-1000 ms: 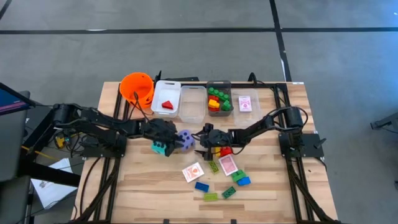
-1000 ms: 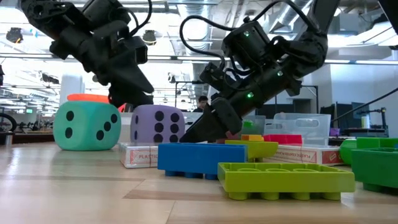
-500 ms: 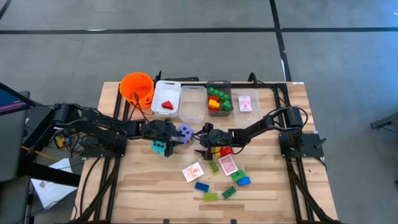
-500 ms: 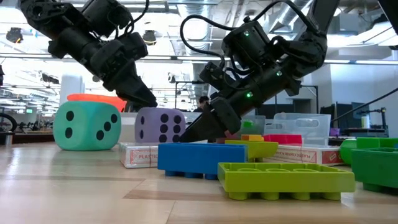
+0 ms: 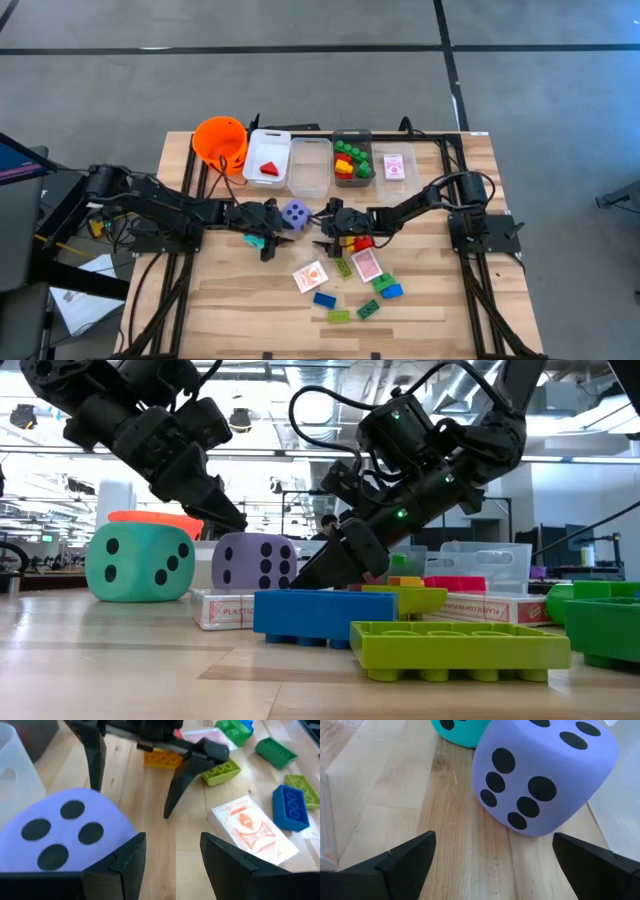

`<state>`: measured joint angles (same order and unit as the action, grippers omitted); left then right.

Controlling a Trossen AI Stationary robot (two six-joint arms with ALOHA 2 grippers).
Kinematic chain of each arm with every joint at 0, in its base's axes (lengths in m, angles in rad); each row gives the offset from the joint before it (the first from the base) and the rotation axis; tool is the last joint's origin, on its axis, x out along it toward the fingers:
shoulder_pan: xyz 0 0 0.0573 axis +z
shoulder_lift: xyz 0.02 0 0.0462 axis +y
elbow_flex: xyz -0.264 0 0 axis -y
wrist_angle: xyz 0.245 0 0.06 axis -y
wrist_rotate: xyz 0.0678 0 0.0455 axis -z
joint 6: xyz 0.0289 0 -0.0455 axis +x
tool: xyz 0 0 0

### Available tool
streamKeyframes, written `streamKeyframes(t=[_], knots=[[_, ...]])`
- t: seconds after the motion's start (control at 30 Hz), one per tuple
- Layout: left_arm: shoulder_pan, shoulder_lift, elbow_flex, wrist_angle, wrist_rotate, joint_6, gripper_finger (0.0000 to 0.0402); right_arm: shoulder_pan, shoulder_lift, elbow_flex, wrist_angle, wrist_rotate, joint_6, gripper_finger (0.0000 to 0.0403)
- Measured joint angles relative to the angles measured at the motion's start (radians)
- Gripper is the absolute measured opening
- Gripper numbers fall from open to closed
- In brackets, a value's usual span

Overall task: Pick & Place Toys
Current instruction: Put the large violet dice into the left transparent bin

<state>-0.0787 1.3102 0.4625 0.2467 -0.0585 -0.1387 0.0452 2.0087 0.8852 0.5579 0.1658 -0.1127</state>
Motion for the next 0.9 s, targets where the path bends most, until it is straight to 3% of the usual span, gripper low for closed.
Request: streamKeyframes(t=[0.23, 0.9], knots=[[0.001, -0.001, 0.002, -0.093, -0.13, -0.06, 0.0182, 0.0, 0.0, 0.0, -0.001, 0.0, 0.0, 0.0395], [0.038, -0.003, 0.004, -0.224, -0.28, -0.158, 0.0182, 0.0, 0.0, 0.0, -0.004, 0.0, 0.0, 0.0395]])
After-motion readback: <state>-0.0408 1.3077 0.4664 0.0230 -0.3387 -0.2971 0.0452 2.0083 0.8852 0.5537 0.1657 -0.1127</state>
